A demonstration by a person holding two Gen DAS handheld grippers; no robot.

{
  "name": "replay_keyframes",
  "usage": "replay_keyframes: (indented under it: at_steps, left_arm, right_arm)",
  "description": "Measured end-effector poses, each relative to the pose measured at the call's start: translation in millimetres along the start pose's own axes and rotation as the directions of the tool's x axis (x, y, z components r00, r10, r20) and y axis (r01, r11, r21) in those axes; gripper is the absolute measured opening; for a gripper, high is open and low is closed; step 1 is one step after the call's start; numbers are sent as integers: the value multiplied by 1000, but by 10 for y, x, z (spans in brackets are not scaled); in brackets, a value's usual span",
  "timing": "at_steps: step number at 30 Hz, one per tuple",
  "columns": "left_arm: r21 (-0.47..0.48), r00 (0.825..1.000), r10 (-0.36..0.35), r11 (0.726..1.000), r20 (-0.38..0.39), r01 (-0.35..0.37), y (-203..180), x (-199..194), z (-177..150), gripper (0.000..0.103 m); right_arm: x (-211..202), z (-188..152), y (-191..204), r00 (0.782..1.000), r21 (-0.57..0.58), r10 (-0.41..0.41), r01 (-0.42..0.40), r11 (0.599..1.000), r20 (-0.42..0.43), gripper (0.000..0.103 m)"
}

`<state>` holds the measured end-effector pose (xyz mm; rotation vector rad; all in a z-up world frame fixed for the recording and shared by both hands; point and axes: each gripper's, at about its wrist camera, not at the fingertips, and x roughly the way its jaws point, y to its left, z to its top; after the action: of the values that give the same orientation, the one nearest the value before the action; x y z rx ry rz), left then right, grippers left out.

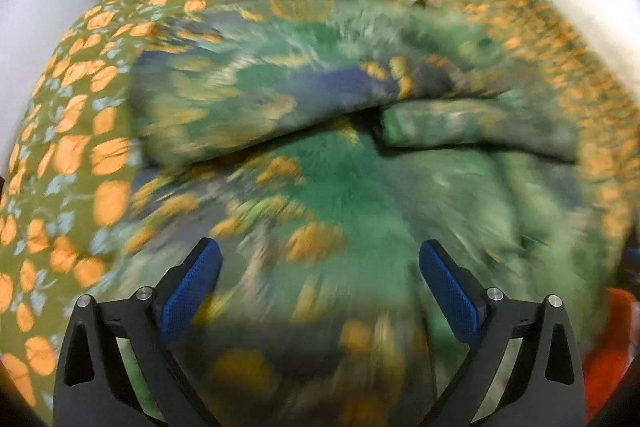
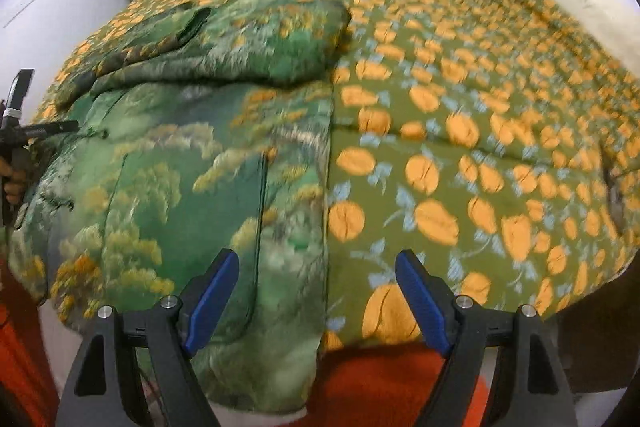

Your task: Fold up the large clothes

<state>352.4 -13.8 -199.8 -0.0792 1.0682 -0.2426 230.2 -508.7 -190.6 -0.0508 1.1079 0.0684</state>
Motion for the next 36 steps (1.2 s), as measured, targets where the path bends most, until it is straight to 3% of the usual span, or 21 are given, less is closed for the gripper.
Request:
replay_keyframes:
  at_steps: [4, 8, 13, 16, 17, 18, 19, 22, 23, 29, 32, 36]
  left_arm:
    - [-15, 997, -62, 998, -51, 62, 415, -541, -356, 102]
    - [-96, 969, -150, 986, -196, 134, 793, -623, -851, 102]
    - [-70, 960, -117, 992, -255, 102, 749, -384, -1132, 101]
    - [-87, 949, -156, 987, -276, 137, 692, -326, -1185, 100]
    - [-88, 939, -181, 983, -293, 162, 642, -337, -1193, 92]
    - [-87, 927, -192, 981, -322, 173, 585, -347, -1202, 81]
    - [-74, 923, -173, 985, -343, 157, 539, -351, -1223, 60]
    - [-61, 925, -140, 990, -353, 126, 469, -421, -1189, 23]
    - [-71, 926, -139, 990, -352, 121, 457, -447, -1163, 16]
    - [-108, 945, -210, 976, -249, 188, 428, -912, -963, 10]
    - [-127, 941, -249, 966, -230, 225, 483, -1132, -985, 10]
    - [-152, 920, -267, 961, -286, 231, 547, -1302, -1330, 10]
  right_arm:
    - [108, -76, -110, 990, -1, 94, -94, 996, -110, 82]
    - [341, -99, -157, 960, 15, 188, -189, 982, -205, 82]
    - [710, -132, -27, 875, 62, 349, -349, 935, -337, 82]
    - [797, -152, 105, 854, 41, 345, -358, 933, -390, 82]
    - [765, -163, 144, 854, 31, 337, -354, 935, -397, 79]
    - [729, -157, 168, 851, 33, 341, -359, 933, -399, 59]
    - [668, -139, 175, 845, 49, 362, -374, 926, -393, 35]
    - [456, -79, 197, 848, 72, 388, -389, 918, -361, 20]
    - [365, -56, 211, 851, 78, 397, -396, 915, -344, 19]
    - [-208, 119, 175, 843, 142, 496, -476, 868, -207, 17]
    - [-445, 154, 135, 833, 164, 530, -507, 846, -158, 17]
    - [-633, -54, 87, 810, 205, 563, -531, 823, -165, 17]
